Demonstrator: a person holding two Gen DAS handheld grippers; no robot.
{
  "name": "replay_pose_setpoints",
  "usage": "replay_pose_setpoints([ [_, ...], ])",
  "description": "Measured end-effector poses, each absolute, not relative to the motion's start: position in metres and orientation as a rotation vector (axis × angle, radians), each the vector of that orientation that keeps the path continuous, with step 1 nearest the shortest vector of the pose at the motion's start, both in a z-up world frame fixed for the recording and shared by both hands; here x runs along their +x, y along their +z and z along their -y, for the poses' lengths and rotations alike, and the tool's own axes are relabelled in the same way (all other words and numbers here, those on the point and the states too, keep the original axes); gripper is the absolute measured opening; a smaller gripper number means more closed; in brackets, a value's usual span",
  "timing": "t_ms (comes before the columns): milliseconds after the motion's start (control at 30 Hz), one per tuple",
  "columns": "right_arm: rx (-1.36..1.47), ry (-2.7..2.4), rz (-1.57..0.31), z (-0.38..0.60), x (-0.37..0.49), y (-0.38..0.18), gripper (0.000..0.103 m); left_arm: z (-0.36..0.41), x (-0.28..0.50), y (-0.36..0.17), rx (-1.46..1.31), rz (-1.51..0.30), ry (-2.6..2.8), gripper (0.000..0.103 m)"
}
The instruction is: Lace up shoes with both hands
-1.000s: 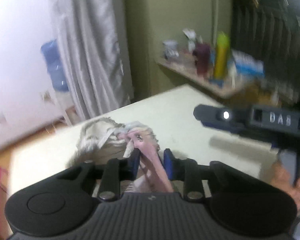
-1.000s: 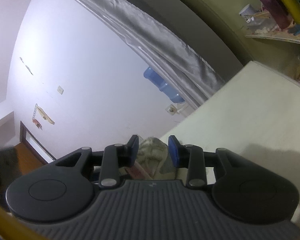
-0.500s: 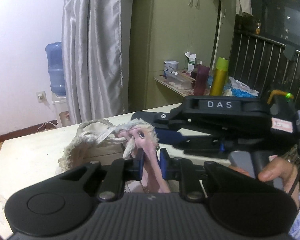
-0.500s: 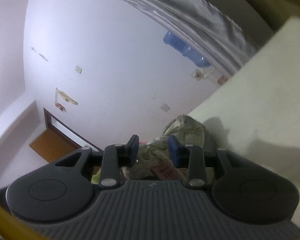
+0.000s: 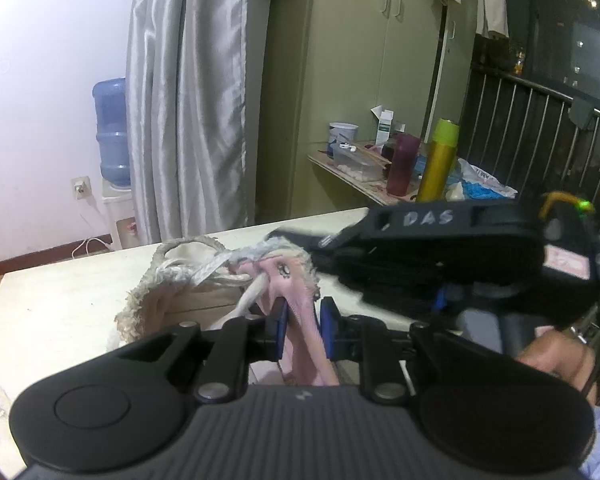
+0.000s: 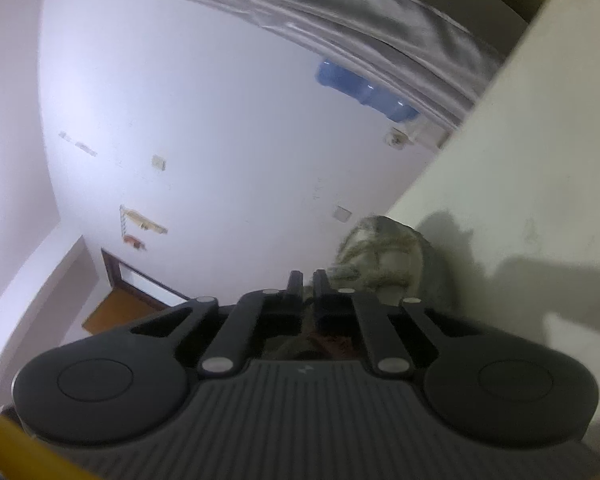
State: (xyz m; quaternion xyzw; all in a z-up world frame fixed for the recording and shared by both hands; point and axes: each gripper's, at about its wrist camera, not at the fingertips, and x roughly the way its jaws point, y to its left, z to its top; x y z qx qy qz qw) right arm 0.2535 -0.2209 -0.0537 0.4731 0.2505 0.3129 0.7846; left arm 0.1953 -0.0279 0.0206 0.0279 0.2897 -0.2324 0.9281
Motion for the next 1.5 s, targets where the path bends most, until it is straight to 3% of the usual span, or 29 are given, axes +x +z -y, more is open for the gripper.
replay_pose_setpoints([
  [300,0.849,0.067,-0.294,0.349,0.2,-0.051,0.002,0.017,0.18,0.028,0.051,-0.572,-0.519,0.02],
  [500,0.727,-0.283,-0.255,0.432,0.128,-0.063,0.0,-0.014,0.132,0.055,0.12,-0.499,-0.51,0.026],
  [700,0.668,-0.146,-0.37,0.417,0.109,-0.066,0.002,-0.043,0.141,0.064,0.179,-0.524,-0.364,0.045],
  [767,0.662,-0.036,-0.4,0.395,0.113,-0.065,0.002,-0.049,0.157,0.056,0.164,-0.564,-0.369,0.044],
  [867,0.683,0.109,-0.458,0.359,0.124,-0.064,0.002,-0.053,0.178,0.051,0.107,-0.606,-0.392,0.003],
  [900,0.691,0.153,-0.475,0.348,0.127,-0.065,0.002,-0.052,0.181,0.052,0.117,-0.593,-0.388,0.001],
  [1133,0.69,0.232,-0.524,0.32,0.131,-0.06,0.003,-0.04,0.191,0.067,0.205,-0.493,-0.384,0.001],
  [1167,0.697,0.232,-0.528,0.32,0.132,-0.061,0.003,-0.037,0.19,0.066,0.235,-0.491,-0.393,0.004],
  [1300,0.707,0.227,-0.525,0.323,0.131,-0.062,0.003,-0.016,0.165,0.052,0.464,-0.432,-0.383,0.034],
  [1367,0.701,0.227,-0.525,0.322,0.128,-0.061,0.003,-0.009,0.164,0.045,0.507,-0.462,-0.376,0.034],
  [1467,0.708,0.237,-0.531,0.32,0.127,-0.063,0.004,-0.005,0.168,0.043,0.514,-0.5,-0.383,0.012],
  [1500,0.713,0.243,-0.531,0.32,0.128,-0.064,0.004,-0.004,0.168,0.044,0.51,-0.498,-0.375,0.011],
])
